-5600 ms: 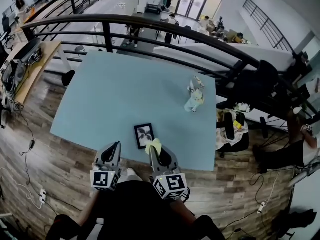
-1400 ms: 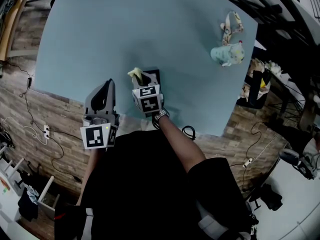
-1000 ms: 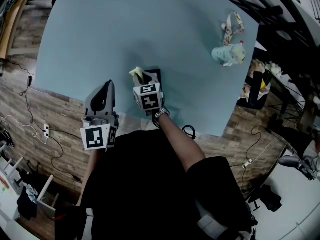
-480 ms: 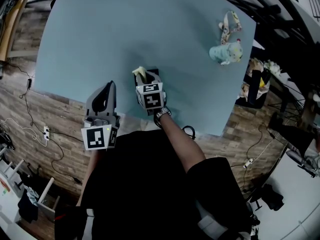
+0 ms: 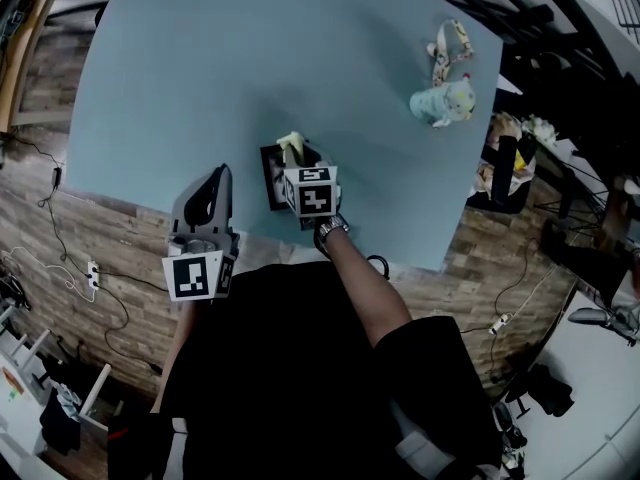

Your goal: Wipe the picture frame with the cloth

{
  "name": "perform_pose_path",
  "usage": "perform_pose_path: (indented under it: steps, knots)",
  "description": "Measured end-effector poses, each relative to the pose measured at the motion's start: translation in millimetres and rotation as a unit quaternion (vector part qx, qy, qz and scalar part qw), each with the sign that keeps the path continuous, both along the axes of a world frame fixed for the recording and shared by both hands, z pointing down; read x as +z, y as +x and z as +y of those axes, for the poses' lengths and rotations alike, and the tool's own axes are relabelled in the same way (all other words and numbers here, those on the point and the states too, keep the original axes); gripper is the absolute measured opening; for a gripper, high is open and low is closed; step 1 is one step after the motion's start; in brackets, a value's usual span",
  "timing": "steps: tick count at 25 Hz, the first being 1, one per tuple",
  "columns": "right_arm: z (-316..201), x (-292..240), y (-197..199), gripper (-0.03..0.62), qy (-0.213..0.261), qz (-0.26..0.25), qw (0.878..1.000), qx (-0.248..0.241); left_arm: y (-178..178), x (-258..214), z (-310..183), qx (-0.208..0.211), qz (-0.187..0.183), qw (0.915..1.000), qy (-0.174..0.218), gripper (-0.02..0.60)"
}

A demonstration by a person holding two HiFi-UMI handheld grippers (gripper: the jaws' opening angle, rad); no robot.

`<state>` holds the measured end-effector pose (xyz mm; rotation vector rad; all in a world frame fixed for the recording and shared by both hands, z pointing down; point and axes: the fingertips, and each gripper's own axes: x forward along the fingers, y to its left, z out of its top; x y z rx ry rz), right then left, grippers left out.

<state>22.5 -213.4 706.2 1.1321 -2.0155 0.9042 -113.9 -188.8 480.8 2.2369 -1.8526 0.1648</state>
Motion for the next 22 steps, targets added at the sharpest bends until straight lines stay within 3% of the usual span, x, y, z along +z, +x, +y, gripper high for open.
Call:
perform_pose_path:
  steps: [14, 22]
  knots:
    - [-3, -5, 54, 0.058, 0.007, 0.014, 0.998, 0.067, 11, -1, -3, 0.023, 0.007, 0.9997, 0.008, -0.003]
    - [11, -19, 44, 0.058, 0.015, 0.000, 0.998, 0.063, 16, -7, 4, 0.036, 0.005, 0.9993, 0.013, -0.003]
